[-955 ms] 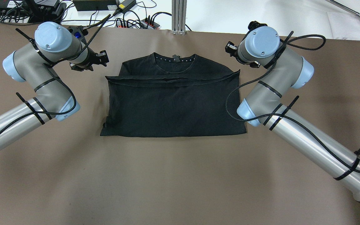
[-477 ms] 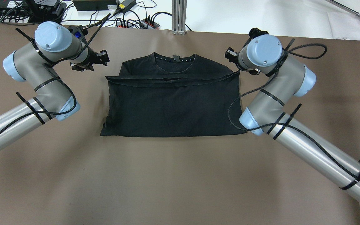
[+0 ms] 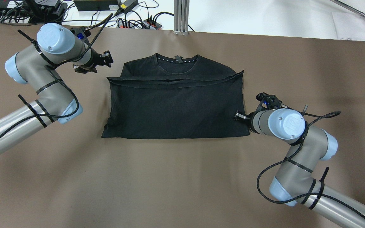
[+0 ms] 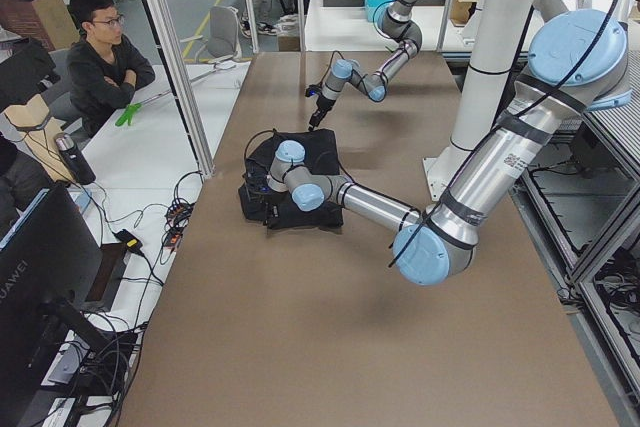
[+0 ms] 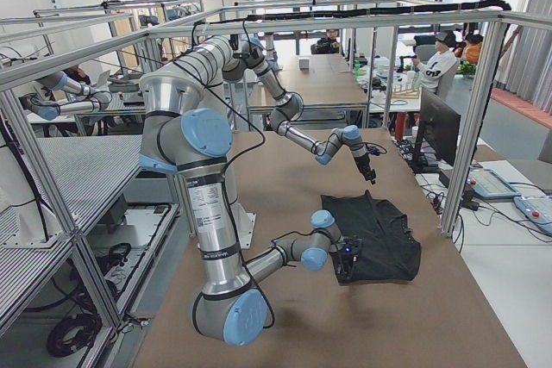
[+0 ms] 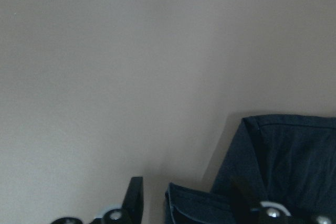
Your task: Fold clothes
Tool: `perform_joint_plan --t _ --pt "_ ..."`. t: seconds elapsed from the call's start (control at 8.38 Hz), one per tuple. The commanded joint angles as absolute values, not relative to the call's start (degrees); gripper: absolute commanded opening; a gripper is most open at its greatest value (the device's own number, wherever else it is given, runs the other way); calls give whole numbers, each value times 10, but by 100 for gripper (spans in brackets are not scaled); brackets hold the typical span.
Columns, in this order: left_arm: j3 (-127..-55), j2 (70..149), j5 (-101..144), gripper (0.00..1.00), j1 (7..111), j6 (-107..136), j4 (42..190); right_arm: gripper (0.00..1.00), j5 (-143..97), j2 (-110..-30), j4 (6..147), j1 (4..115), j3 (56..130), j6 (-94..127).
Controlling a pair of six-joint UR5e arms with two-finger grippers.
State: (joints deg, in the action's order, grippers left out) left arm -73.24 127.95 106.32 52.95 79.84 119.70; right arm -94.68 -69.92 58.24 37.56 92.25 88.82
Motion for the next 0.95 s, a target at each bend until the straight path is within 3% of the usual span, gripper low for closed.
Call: perform_joint_plan --t 0.0,0.48,0.84 --pt "-738 1280 1063 65 527 823 1199 64 -947 -718 570 368 936 889" --pt "-737 1277 1062 65 519 824 1199 61 -947 -727 570 365 938 889" --pt "-736 1277 1035 65 506 831 1200 53 -947 -728 569 364 940 902"
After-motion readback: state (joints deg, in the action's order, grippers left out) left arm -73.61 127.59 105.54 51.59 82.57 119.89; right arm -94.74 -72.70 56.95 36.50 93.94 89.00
